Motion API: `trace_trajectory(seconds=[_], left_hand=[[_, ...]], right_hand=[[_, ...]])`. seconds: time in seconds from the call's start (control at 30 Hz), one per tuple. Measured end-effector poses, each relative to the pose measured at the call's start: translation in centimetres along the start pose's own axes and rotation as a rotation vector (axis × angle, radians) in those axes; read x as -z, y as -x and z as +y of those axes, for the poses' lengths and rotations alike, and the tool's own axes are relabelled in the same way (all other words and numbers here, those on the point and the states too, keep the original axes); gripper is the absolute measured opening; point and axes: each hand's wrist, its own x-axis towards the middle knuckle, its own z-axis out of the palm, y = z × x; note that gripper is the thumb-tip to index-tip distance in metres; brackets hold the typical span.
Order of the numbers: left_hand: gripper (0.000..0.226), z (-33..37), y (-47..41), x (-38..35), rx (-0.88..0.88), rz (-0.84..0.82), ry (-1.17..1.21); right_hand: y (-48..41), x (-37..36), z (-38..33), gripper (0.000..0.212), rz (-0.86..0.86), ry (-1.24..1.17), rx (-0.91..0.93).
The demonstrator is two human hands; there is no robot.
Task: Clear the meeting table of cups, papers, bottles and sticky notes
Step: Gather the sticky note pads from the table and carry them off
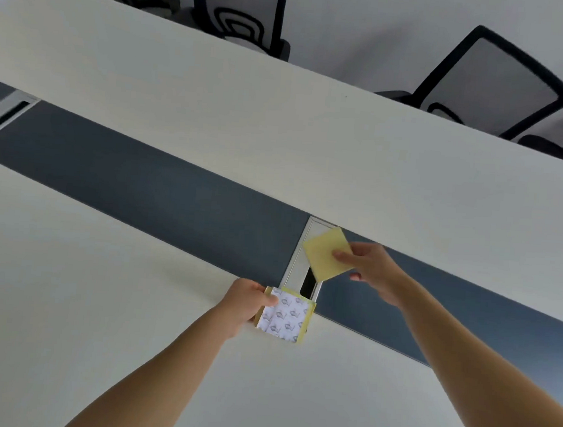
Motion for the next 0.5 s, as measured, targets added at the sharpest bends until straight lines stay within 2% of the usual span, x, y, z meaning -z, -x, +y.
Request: trace_trajectory(seconds=[0.07, 0.2, 0.27, 0.37, 0.5], left_hand=[[0.004, -0.9, 0.6, 0.2, 0.039, 0.057, 0.089], [0.009, -3.0, 1.8, 0.7, 0.094, 0.2, 0.282], [0.011, -4.4, 2.4, 1.3, 0.123, 0.262, 0.322], [0.009, -6.2, 3.3, 2.2, 0.142, 0.318, 0.362], [0.01, -7.7, 4.8, 3.3, 0.143, 0.359, 0.383]], right_hand=[[1.8, -2.2, 1.2, 0.031, -0.071, 0.04, -0.047], [3.6, -6.2, 4.3, 0.029, -0.025, 0.129, -0.058], [3.8, -7.9, 5.3, 0.028, 0.014, 0.395, 0.043], [4.7, -9.8, 5.7, 0.045, 0.051, 0.781, 0.149], [5.0, -11.1, 5.2, 0.059, 0.112, 0.934, 0.159]])
